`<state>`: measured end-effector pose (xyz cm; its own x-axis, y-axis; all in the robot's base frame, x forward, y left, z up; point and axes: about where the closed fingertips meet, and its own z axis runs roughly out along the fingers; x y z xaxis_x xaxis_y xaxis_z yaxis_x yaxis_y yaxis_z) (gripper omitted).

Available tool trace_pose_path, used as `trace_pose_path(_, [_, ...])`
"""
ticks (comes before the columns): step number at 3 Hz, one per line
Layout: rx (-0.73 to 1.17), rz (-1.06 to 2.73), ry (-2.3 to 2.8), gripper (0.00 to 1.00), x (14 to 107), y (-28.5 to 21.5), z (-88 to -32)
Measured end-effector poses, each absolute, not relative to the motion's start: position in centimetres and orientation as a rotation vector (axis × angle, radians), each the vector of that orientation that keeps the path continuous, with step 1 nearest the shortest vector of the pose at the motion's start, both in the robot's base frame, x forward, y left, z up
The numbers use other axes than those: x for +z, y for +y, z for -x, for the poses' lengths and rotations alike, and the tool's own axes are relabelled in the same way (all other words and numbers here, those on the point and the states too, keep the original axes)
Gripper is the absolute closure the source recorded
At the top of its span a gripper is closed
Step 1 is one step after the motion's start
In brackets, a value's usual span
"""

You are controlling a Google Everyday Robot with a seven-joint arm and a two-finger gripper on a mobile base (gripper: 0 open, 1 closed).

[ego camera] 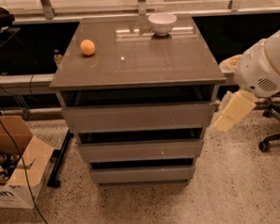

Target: Open top drawer

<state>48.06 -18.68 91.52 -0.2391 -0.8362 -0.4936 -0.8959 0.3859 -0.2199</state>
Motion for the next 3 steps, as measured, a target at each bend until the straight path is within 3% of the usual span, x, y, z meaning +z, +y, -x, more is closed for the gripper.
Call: trace_pose_path(3, [0.349, 1.352, 2.067, 0.0, 83.2, -17.8, -53.2])
